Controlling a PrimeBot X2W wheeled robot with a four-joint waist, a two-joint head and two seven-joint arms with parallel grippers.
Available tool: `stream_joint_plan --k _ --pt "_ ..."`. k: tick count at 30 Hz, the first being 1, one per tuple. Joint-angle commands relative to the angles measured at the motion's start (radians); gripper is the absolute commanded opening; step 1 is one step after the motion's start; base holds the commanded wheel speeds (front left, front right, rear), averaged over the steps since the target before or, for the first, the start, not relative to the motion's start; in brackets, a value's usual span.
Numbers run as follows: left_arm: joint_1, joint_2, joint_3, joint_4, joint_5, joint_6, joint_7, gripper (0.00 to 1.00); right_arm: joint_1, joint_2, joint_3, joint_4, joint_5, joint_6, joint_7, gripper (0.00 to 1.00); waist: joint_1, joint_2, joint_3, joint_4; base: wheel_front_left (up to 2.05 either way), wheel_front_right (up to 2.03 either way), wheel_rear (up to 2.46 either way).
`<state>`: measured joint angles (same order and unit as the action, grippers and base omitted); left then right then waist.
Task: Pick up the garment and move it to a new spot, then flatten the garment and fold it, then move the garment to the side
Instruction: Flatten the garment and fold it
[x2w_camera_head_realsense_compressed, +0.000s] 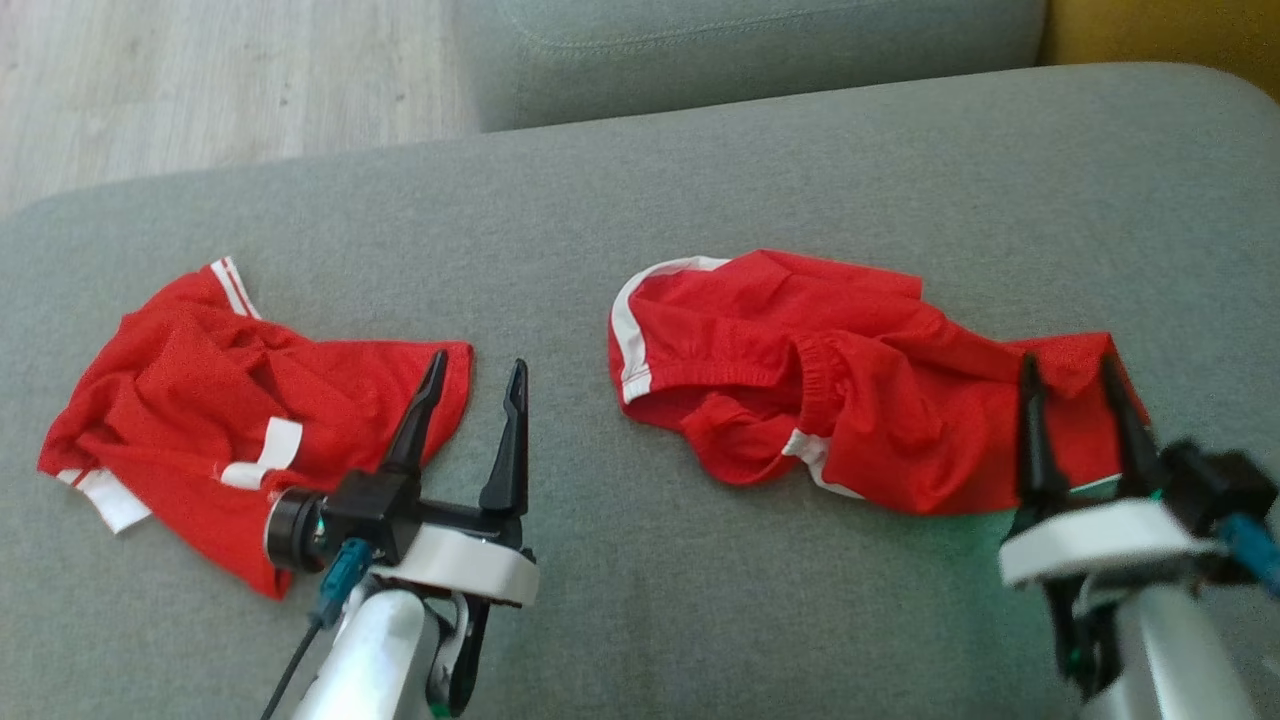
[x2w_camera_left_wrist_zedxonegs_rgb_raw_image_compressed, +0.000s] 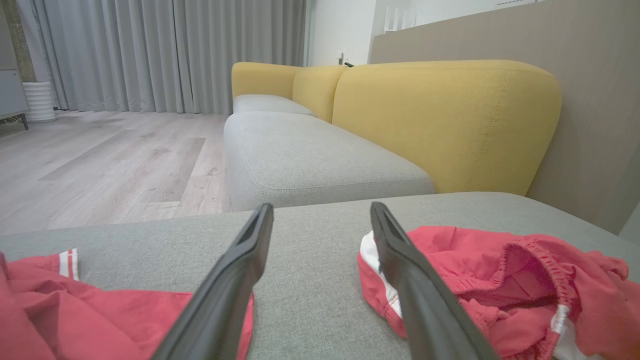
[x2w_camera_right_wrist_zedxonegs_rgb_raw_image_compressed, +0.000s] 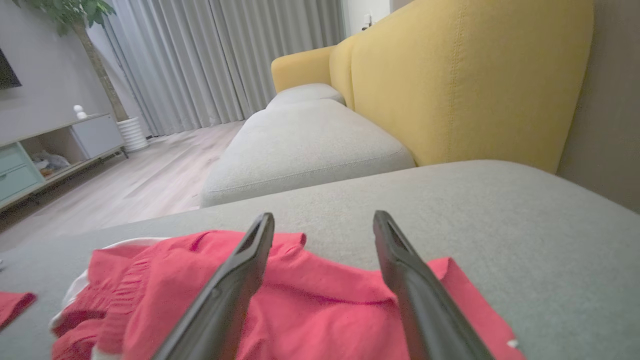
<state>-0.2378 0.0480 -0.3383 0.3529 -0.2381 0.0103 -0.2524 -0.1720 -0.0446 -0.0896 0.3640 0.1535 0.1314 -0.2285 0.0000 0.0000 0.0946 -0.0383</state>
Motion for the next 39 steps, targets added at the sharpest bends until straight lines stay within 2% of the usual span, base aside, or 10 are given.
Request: stream_joint_plan --k 1,6,14,23,30,31,35,39 --pt "-0.015 0.002 0.033 -0.032 -0.006 0.008 -0.009 1.0 0.012 -0.006 0.059 -0.066 0.025 -0.001 -0.018 1.0 0.0 0.0 -0.009 -0.008 0.0 0.0 0.0" --pt "-0.011 0.002 0.027 -0.032 -0.007 0.006 -0.009 1.0 0.075 -0.006 0.128 -0.108 0.032 -0.001 -0.025 1.0 0.0 0.0 -0.019 -0.01 0.0 0.0 0.0" --pt "-0.008 0.002 0.015 -0.027 -0.007 0.001 -0.009 1.0 0.086 -0.006 0.229 -0.127 0.02 -0.001 0.004 1.0 0.0 0.0 -0.024 0.015 0.0 0.0 0.0" --pt "-0.013 0.002 0.005 -0.025 -0.007 0.002 -0.009 1.0 0.041 -0.006 0.298 -0.055 0.015 -0.001 0.111 1.0 0.0 0.0 -0.011 0.051 0.0 0.0 0.0" --pt "-0.022 0.002 -0.003 -0.02 -0.007 0.003 -0.009 1.0 -0.007 -0.006 0.289 0.024 0.037 -0.001 0.127 0.98 0.0 0.0 0.002 0.075 0.0 0.0 0.0" --pt "-0.024 0.002 -0.004 -0.02 -0.007 0.004 -0.009 1.0 -0.018 -0.006 0.295 0.044 0.05 -0.001 0.124 0.0 0.0 0.0 0.004 0.078 0.0 0.0 0.0" --pt "-0.025 0.002 0.002 -0.019 -0.008 0.007 -0.009 1.0 -0.033 -0.006 0.327 0.066 0.061 -0.001 0.114 0.0 0.0 0.0 0.001 0.075 0.0 0.0 0.0" --pt "-0.021 0.002 0.007 -0.018 -0.009 0.009 -0.009 1.0 -0.039 -0.006 0.404 0.049 0.095 -0.001 0.116 0.0 0.0 0.0 -0.01 0.064 0.0 0.0 0.0"
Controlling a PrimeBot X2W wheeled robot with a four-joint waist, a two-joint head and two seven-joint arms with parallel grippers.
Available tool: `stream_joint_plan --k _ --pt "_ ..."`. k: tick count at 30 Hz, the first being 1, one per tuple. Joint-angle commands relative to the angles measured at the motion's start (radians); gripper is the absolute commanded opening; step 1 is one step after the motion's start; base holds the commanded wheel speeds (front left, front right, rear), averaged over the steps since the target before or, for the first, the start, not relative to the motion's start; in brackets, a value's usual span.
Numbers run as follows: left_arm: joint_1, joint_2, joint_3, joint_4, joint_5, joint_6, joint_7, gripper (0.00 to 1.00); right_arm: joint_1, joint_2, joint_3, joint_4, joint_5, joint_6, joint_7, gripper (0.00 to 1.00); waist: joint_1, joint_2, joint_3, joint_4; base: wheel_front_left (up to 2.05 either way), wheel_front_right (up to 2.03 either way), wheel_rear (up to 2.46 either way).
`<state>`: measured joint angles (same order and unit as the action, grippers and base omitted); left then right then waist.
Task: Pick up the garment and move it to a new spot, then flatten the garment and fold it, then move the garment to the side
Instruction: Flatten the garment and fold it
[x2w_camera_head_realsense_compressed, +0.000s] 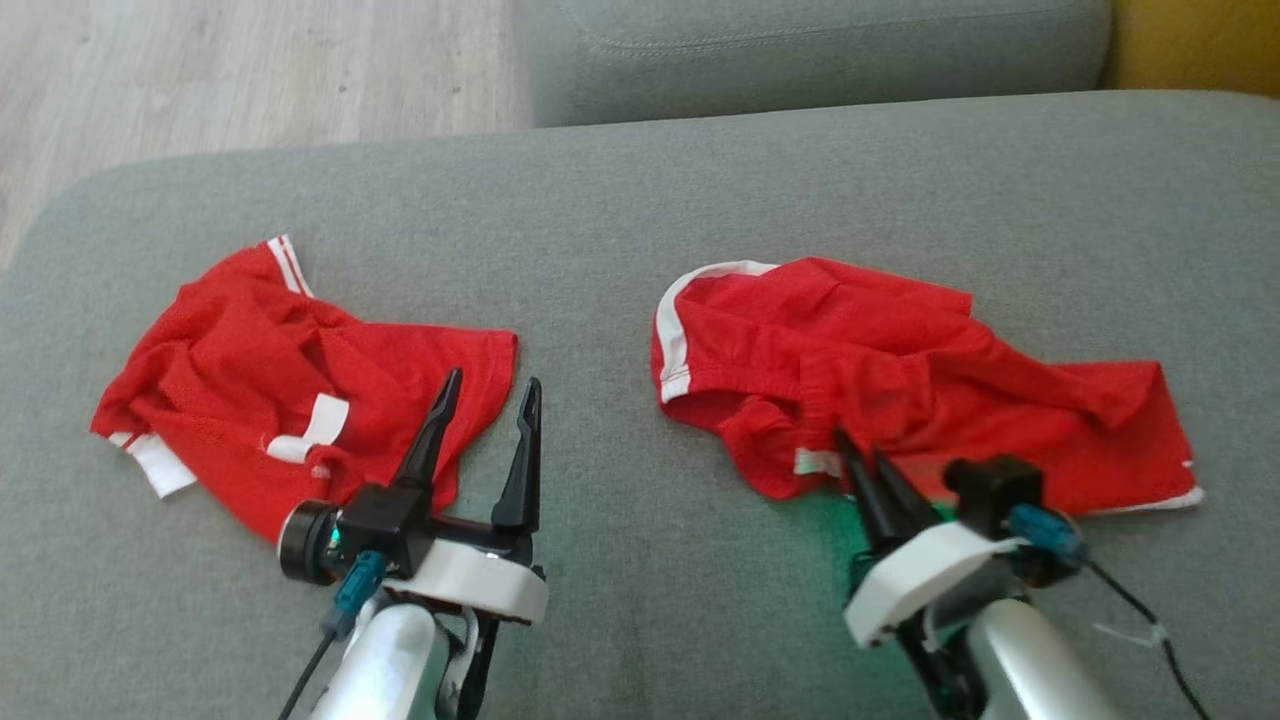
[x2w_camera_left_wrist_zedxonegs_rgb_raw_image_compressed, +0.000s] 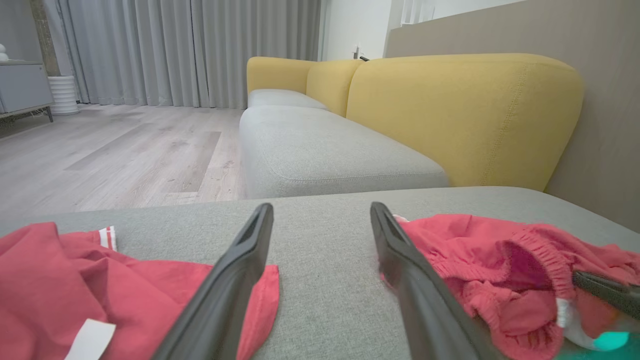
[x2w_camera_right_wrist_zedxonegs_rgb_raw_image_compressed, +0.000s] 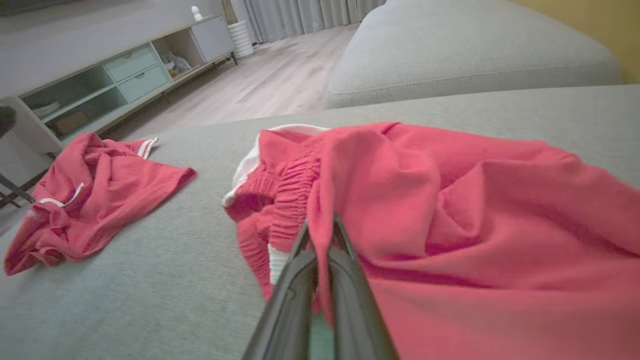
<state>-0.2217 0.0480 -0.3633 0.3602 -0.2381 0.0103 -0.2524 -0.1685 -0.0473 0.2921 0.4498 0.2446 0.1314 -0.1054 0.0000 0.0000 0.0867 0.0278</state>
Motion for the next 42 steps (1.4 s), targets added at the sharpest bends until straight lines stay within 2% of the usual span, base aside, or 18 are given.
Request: stream_joint_plan --k 1,9,12,25,26,27,29,34,42 --pt "-0.037 0.002 0.033 -0.026 -0.008 0.009 -0.009 1.0 -0.044 -0.003 0.045 -0.045 0.013 -0.001 -0.005 0.0 0.0 0.0 -0.005 -0.004 0.0 0.0 0.0" --pt "-0.037 0.002 0.038 -0.031 -0.008 0.009 -0.009 1.0 -0.051 -0.003 0.249 -0.144 0.119 -0.001 0.047 0.0 0.0 0.0 -0.006 -0.001 0.0 0.0 0.0" --pt "-0.037 0.002 0.038 -0.033 -0.008 0.007 -0.009 1.0 -0.054 -0.003 0.284 -0.152 0.129 -0.001 0.068 0.0 0.0 0.0 -0.003 0.008 0.0 0.0 0.0" --pt "-0.049 0.002 0.032 -0.035 -0.011 0.009 -0.009 1.0 -0.098 -0.026 0.181 -0.038 0.085 -0.001 0.081 0.0 0.0 0.0 0.018 0.032 0.0 0.0 0.0" --pt "-0.049 0.002 0.031 -0.033 -0.011 0.008 -0.009 1.0 -0.104 -0.026 0.165 -0.024 0.068 -0.001 0.075 0.57 0.0 0.0 0.018 0.03 0.0 0.0 0.0" --pt "-0.049 0.002 0.031 -0.032 -0.01 0.008 -0.009 1.0 -0.109 -0.025 0.151 -0.011 0.047 -0.001 0.067 1.0 0.0 0.0 0.018 0.028 0.0 0.0 0.0" --pt "-0.048 0.002 0.03 -0.031 -0.009 0.009 -0.009 1.0 -0.118 -0.024 0.132 0.011 0.005 -0.001 0.051 1.0 0.0 0.0 0.017 0.023 0.0 0.0 0.0" --pt "-0.044 0.003 0.037 -0.03 -0.006 0.01 -0.009 1.0 -0.11 -0.013 0.08 0.006 -0.017 -0.001 0.007 1.0 0.0 0.0 0.008 0.0 0.0 0.0 0.0" --pt "-0.028 0.003 0.048 -0.037 -0.004 0.01 -0.009 1.0 -0.002 -0.009 -0.104 -0.107 -0.049 -0.001 -0.042 1.0 0.0 0.0 -0.014 -0.053 0.0 0.0 0.0"
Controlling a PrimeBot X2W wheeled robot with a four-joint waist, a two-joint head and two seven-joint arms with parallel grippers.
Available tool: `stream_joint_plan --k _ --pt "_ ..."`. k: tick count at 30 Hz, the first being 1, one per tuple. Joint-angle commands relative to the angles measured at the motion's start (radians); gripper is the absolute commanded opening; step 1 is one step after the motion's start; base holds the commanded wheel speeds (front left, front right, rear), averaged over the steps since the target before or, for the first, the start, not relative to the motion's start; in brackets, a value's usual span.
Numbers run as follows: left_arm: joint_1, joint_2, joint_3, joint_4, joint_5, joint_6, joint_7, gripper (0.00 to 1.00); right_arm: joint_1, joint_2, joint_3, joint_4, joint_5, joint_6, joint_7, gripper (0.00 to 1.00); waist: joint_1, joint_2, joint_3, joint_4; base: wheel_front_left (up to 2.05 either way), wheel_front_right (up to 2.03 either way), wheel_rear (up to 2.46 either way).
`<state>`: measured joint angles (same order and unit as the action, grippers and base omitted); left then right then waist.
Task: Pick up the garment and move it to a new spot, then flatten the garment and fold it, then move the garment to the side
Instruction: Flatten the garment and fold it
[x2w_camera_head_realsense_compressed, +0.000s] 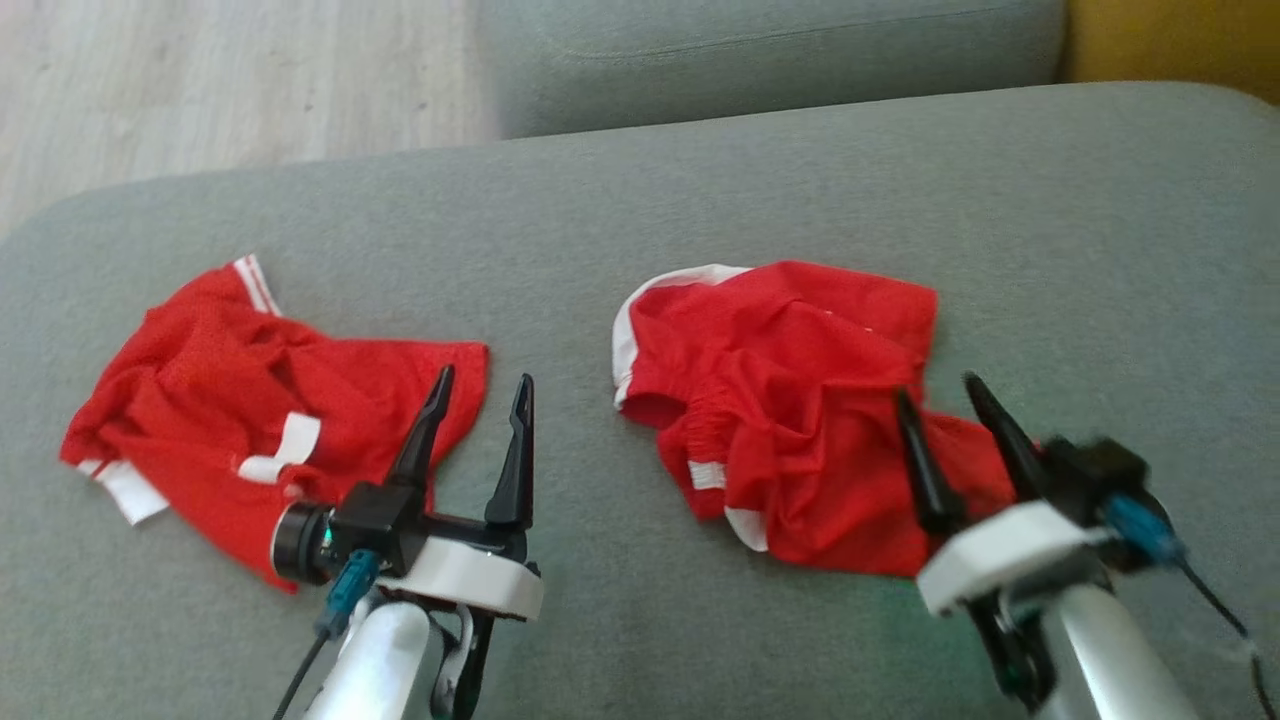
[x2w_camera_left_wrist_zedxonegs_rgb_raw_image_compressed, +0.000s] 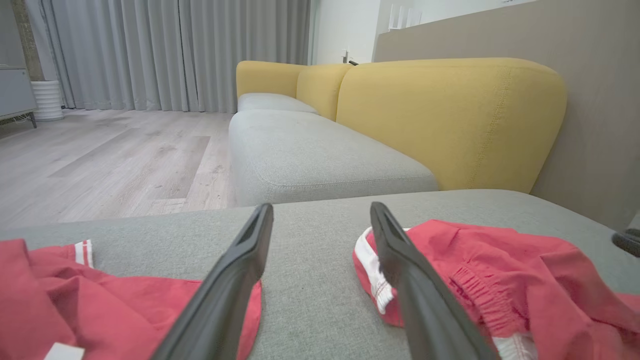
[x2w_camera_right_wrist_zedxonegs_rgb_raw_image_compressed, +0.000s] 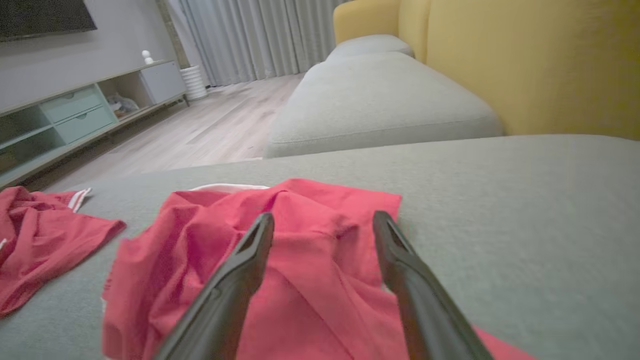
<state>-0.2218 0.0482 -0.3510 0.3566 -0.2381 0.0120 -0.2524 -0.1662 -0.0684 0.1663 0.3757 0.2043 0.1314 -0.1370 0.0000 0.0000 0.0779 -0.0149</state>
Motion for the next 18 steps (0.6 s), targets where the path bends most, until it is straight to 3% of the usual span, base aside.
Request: stream_joint_plan --k 1,8,18 --pt "-0.025 0.003 0.036 -0.035 -0.004 0.008 -0.009 1.0 0.015 0.012 0.002 -0.052 -0.016 -0.001 -0.012 1.0 0.0 0.0 -0.007 -0.018 0.0 0.0 0.0" --pt "-0.012 0.003 0.036 -0.042 -0.003 0.006 -0.009 1.0 0.139 0.017 -0.199 -0.133 -0.1 -0.001 -0.049 1.0 0.0 0.0 -0.008 -0.058 0.0 0.0 0.0" --pt "-0.016 0.002 0.028 -0.037 -0.003 0.002 -0.009 1.0 0.2 0.018 -0.25 -0.111 -0.081 -0.001 -0.002 1.0 0.0 0.0 -0.001 -0.072 0.0 0.0 0.0"
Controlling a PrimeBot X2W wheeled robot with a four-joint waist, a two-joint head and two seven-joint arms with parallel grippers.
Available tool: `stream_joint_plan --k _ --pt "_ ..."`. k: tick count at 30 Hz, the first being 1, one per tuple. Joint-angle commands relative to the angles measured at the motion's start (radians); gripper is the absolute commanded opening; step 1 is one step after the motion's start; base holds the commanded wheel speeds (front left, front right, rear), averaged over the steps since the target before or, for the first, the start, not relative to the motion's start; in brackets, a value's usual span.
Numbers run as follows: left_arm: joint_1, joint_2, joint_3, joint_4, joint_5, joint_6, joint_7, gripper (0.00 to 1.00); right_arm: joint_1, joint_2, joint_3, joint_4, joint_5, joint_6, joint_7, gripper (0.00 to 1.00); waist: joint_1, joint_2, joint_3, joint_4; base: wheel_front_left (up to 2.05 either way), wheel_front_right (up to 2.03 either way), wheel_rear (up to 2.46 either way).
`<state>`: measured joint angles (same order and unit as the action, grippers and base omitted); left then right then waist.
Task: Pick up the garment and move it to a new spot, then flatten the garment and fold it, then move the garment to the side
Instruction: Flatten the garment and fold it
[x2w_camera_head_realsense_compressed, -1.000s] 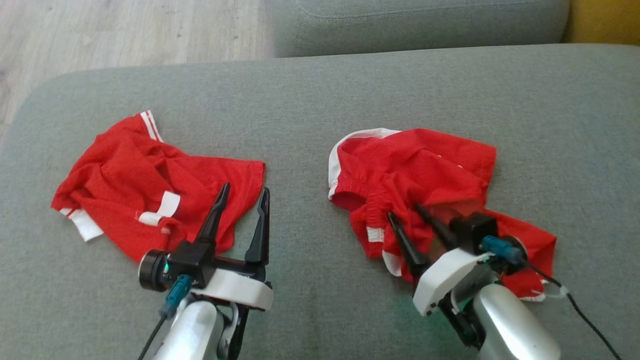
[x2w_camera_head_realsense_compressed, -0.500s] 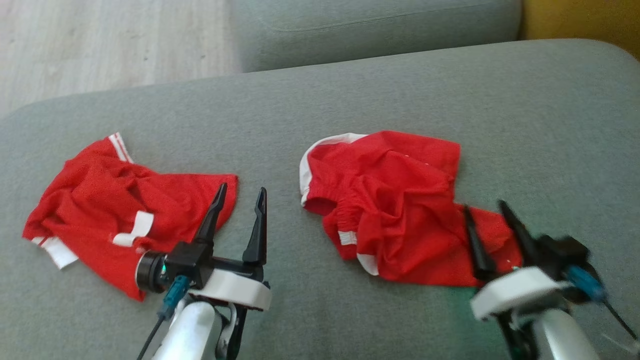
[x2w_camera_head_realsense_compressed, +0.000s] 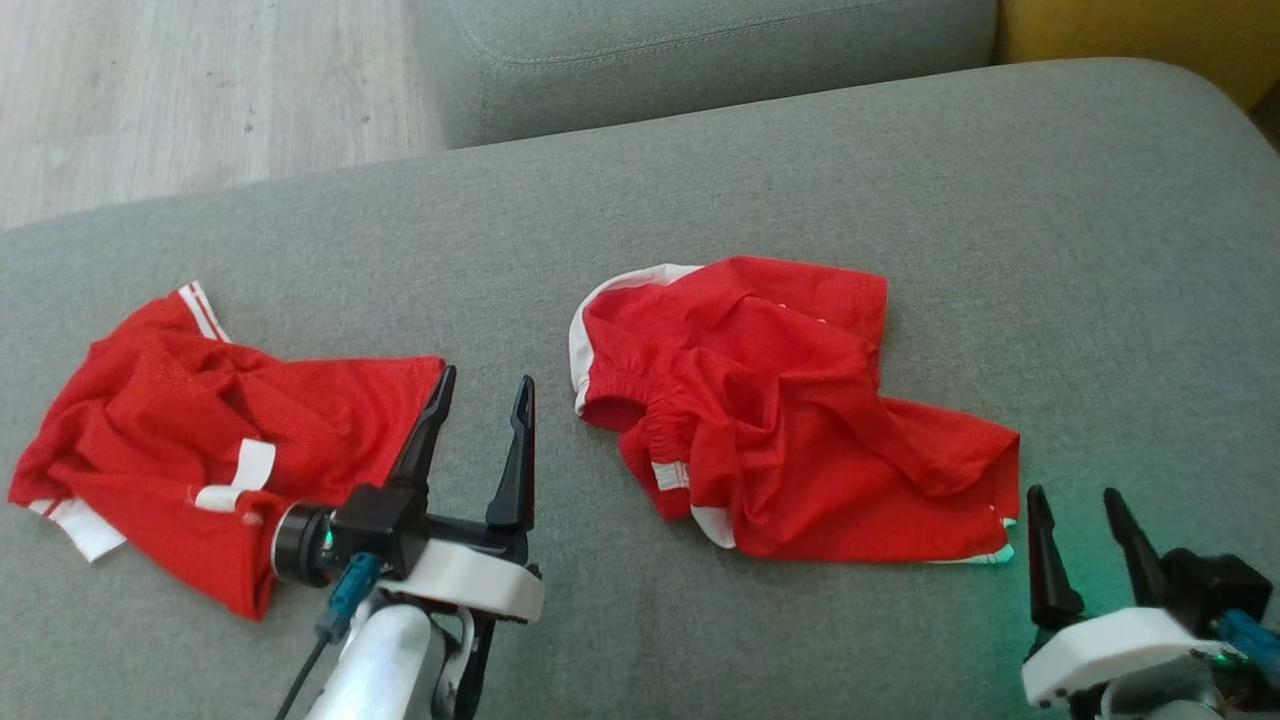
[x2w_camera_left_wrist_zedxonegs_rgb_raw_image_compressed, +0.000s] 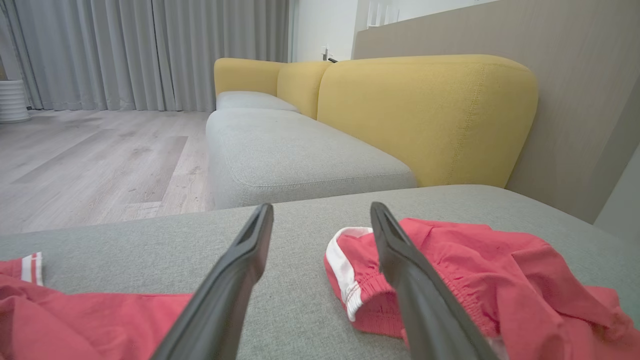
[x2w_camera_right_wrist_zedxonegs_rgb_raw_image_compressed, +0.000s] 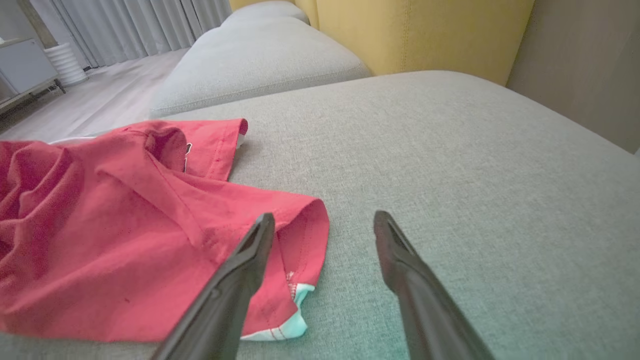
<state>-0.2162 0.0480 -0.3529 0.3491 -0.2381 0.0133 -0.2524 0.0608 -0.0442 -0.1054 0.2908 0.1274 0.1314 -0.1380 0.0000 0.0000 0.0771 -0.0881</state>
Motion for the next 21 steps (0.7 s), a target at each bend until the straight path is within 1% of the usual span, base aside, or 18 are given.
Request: stream_joint_plan --k 1,10,17,21 --pt "-0.022 0.002 0.029 -0.029 -0.004 0.0 -0.009 1.0 -0.035 -0.006 0.027 -0.021 0.002 -0.001 0.01 1.0 0.0 0.0 0.0 0.002 0.0 0.0 0.0" --pt "-0.025 0.002 0.018 -0.022 -0.003 -0.003 -0.009 1.0 -0.113 -0.006 0.103 0.071 0.07 -0.001 0.112 1.0 0.0 0.0 0.0 0.023 0.0 0.0 0.0" --pt "-0.034 0.002 0.019 -0.02 0.004 -0.006 -0.009 1.0 -0.158 -0.006 0.162 0.126 0.162 -0.001 0.134 1.0 0.0 0.0 0.018 0.045 0.0 0.0 0.0" --pt "-0.036 0.002 0.02 -0.018 0.008 -0.007 -0.009 1.0 -0.183 -0.006 0.176 0.151 0.183 -0.001 0.114 1.0 0.0 0.0 0.026 0.05 0.0 0.0 0.0"
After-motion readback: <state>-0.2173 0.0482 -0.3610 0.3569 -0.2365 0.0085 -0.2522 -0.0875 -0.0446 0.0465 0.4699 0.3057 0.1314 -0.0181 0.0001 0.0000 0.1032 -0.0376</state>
